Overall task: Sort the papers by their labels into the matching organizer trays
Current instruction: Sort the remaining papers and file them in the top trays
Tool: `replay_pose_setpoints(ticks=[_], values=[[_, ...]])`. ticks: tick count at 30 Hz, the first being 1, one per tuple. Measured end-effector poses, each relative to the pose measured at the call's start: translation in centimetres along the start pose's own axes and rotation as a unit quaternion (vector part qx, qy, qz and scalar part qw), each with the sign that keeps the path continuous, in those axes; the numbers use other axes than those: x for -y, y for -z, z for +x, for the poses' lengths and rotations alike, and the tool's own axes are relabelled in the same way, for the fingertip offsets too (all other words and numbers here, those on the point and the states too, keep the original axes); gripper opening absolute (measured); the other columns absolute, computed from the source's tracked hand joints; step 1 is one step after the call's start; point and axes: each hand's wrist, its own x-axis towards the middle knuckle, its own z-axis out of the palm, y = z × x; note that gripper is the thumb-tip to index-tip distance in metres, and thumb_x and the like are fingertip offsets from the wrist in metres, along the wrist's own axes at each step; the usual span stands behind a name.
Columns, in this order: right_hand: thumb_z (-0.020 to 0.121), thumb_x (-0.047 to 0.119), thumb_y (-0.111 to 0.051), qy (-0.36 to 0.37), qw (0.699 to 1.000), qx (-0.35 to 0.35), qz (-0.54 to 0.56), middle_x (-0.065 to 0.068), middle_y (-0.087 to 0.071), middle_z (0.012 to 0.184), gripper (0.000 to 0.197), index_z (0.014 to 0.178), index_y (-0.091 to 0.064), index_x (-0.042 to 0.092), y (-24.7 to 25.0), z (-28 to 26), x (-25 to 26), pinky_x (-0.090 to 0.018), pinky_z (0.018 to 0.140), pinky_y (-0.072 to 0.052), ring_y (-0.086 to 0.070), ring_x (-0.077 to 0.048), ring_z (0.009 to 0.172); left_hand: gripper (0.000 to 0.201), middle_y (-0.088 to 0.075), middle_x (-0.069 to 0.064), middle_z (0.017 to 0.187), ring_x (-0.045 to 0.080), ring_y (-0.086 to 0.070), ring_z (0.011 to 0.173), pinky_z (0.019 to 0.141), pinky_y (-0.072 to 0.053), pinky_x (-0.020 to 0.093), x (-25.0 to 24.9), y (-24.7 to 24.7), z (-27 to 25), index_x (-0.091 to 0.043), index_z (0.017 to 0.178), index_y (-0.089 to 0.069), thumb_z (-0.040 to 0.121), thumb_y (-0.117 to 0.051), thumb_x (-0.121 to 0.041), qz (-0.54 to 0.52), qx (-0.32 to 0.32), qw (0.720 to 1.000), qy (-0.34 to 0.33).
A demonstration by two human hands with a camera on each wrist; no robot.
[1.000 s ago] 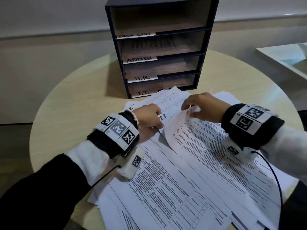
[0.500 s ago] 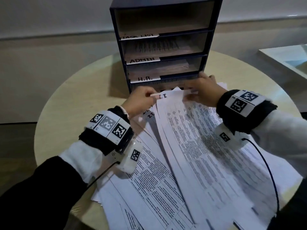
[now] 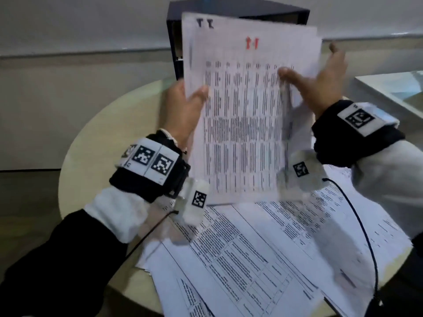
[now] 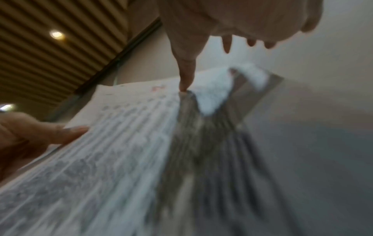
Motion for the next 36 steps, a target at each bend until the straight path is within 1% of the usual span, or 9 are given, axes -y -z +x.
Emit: replay_pose_setpoints(ticks=[2,7,10,13,18,23,29,33,36], values=[[0.068,0.032,-0.080,-0.045,0.967,0.076,0.237,-0.004,-0.066,0.116,0.081,0.132,-0.042,0.002,0.5,0.1,-0.3,-0.033,0.095,-0.048,-0.062,-0.014,0.109,0.021,-0.068,0.008,0.106,0.020,-0.067,0.098,0.088,-0.055,0.036,-1.5,0.6,0.5,-0.003,0.109,-0.061,0.094,-0.051,-0.013,-0.005,-0.015,0.999,-0.052],[0.080,0.010,-0.061,0.103,0.957,0.020,0.270,0.019,-0.069,0.068,0.011,0.091,-0.061,0.011,1.9,-0.1,3.3,-0.019,0.072,-0.049,-0.063,0.002,0.070,0.015,-0.061,-0.002,0.098,0.007,-0.062,0.096,0.084,-0.052,0.018,-5.2,1.0,1.2,-0.014,0.096,-0.054,0.094,-0.048,-0.027,-0.048,0.003,0.987,-0.150],[0.078,0.012,-0.063,0.151,0.945,-0.011,0.288,0.000,-0.069,0.087,0.024,0.099,-0.057,0.002,2.3,-0.5,4.2,-0.024,0.076,-0.051,-0.063,-0.006,0.078,0.036,-0.053,0.004,0.126,0.010,-0.052,0.117,0.089,-0.045,0.012,-5.5,0.9,1.0,-0.004,0.123,-0.040,0.095,-0.049,-0.025,-0.073,-0.022,0.989,-0.129],[0.074,0.009,-0.068,0.118,0.952,-0.024,0.281,-0.014,-0.062,0.105,0.040,0.106,-0.046,0.000,1.4,-1.8,3.4,-0.024,0.082,-0.052,-0.064,-0.012,0.090,0.049,-0.057,0.011,0.130,0.016,-0.059,0.115,0.100,-0.048,0.031,-2.9,0.9,0.3,-0.001,0.130,-0.043,0.090,-0.056,-0.027,-0.069,0.005,0.994,-0.090],[0.075,0.016,-0.055,0.036,0.969,0.002,0.246,0.013,-0.070,0.085,0.038,0.111,-0.056,0.004,0.0,-3.0,0.9,-0.019,0.077,-0.052,-0.064,0.000,0.078,0.047,-0.064,0.006,0.118,0.023,-0.062,0.109,0.095,-0.049,0.048,0.3,1.0,-1.2,-0.009,0.124,-0.052,0.087,-0.050,-0.038,0.017,0.031,0.999,-0.033],[0.087,0.005,-0.043,0.062,0.984,-0.049,0.162,0.008,-0.052,0.081,0.017,0.082,-0.042,0.021,1.0,-2.1,3.4,-0.007,0.062,-0.043,-0.052,0.014,0.060,0.028,-0.062,0.009,0.122,0.023,-0.059,0.114,0.099,-0.048,0.045,-1.6,1.1,0.2,-0.005,0.121,-0.052,0.096,-0.043,-0.016,-0.017,-0.014,1.000,-0.023],[0.083,-0.004,-0.033,-0.016,1.000,0.017,-0.010,0.004,-0.046,0.074,0.054,0.132,-0.034,0.016,0.2,-3.1,-1.0,-0.022,0.049,-0.039,-0.048,-0.013,0.059,0.043,-0.056,0.009,0.131,0.026,-0.057,0.116,0.097,-0.048,0.044,1.3,1.0,-1.7,-0.008,0.135,-0.044,0.096,-0.031,0.001,-0.008,0.156,0.978,0.141],[0.088,0.003,-0.048,-0.066,0.974,0.161,-0.142,-0.016,-0.061,0.101,0.028,0.113,-0.061,0.008,-0.6,-3.6,-4.5,-0.026,0.069,-0.040,-0.054,-0.023,0.087,0.034,-0.062,0.016,0.113,0.023,-0.067,0.084,0.069,-0.052,0.027,4.7,0.8,-2.5,0.005,0.117,-0.053,0.093,-0.031,0.012,-0.001,0.170,0.948,0.269],[0.087,-0.003,-0.046,-0.160,0.947,0.240,-0.140,-0.010,-0.056,0.079,0.031,0.115,-0.059,-0.001,-1.0,-4.2,-5.5,-0.023,0.059,-0.037,-0.051,-0.022,0.076,0.031,-0.053,0.007,0.082,0.014,-0.057,0.061,0.055,-0.047,0.023,6.6,0.6,-2.3,-0.004,0.079,-0.050,0.092,-0.029,0.014,0.022,0.176,0.933,0.314]])
